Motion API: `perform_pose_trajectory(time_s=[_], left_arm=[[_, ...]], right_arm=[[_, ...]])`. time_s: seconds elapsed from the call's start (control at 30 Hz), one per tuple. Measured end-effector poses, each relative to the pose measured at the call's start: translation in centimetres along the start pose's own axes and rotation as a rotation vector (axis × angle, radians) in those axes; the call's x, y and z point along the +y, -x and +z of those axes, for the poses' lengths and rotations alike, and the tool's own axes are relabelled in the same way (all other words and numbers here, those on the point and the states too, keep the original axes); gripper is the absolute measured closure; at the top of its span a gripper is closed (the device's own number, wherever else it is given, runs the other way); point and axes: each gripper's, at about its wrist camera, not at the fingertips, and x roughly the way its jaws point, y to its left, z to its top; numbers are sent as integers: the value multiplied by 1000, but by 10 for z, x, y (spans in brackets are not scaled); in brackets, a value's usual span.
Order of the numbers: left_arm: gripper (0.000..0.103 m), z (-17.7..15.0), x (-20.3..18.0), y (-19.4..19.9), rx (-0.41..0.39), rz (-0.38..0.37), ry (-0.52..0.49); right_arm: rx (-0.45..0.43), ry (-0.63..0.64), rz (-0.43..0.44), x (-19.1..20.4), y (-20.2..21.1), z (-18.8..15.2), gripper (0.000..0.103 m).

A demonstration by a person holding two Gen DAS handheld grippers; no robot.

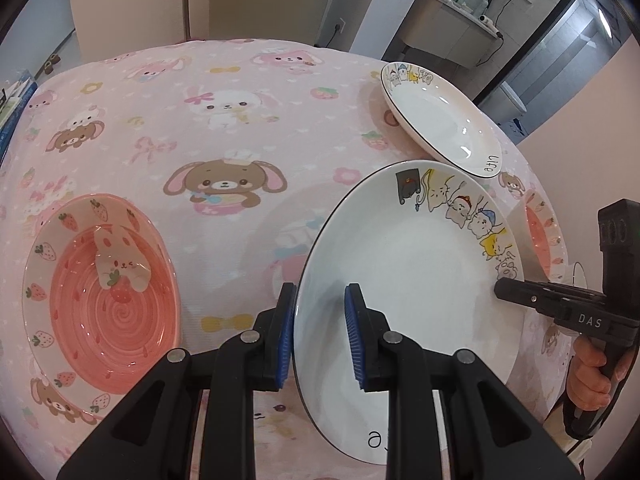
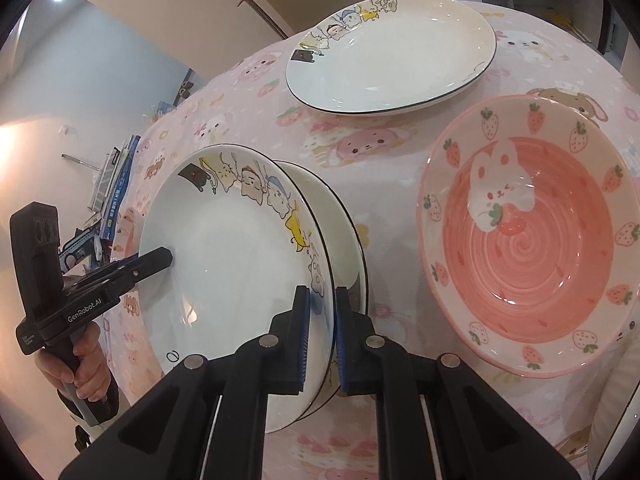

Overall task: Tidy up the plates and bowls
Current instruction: 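Lift the plate with both grippers and carry it over another white plate, then lower the held plate onto the other white plate with both grippers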

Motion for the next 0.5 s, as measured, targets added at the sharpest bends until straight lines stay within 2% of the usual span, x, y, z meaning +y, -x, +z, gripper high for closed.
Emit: perform_pose_trajectory(time_s=[0.23,0.3,0.5], left_arm=[[82,-3,8,-6,16,-10,9],[87,-4,10,-9,17,2,25],[88,-7,9,-7,0,13,-4]], right_arm=[[32,7,-28,-1,-10,4,89],[34,16,-32,1,-11,4,89],[18,51,-96,10,-13,7,88]])
